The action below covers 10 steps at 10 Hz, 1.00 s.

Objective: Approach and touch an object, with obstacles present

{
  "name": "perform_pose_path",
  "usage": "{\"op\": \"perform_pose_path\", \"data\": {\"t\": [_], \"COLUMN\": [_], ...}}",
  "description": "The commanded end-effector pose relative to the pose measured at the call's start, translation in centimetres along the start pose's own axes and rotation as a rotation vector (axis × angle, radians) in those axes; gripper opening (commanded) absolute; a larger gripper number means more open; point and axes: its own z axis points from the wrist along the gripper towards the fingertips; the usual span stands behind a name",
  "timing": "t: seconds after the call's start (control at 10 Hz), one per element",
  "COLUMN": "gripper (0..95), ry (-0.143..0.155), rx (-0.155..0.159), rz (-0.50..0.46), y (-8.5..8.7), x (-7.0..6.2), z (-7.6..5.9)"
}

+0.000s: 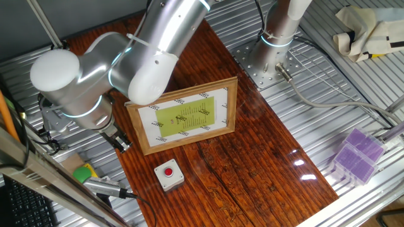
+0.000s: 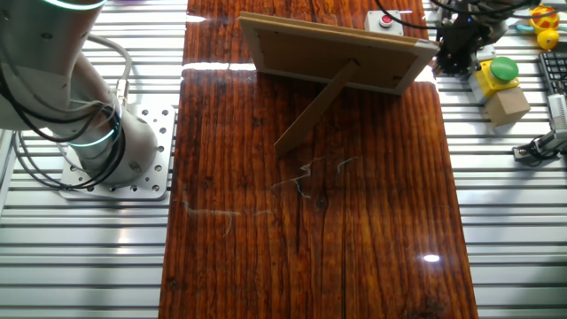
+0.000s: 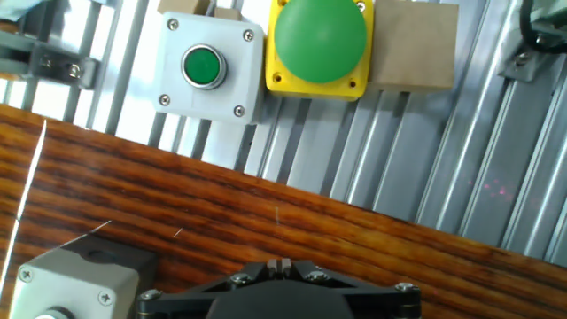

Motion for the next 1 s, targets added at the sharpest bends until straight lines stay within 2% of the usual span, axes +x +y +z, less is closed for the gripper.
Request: {"op": "perform_pose_path", "data": {"t": [0.1,0.5,0.7,1.0], "gripper": [0.0,0.0,0.0,0.0], "ry": [0.003,0.002,-0.001,-0.017], "rx": [0.024,0.03,0.03,0.031], "rz": [0.049,0.189,0.217,0.123], "y": [0.0,0.0,0.0,0.0], "x": [0.11,0.11,0.11,0.11], "z": [0.02,0.02,0.02,0.02]}}
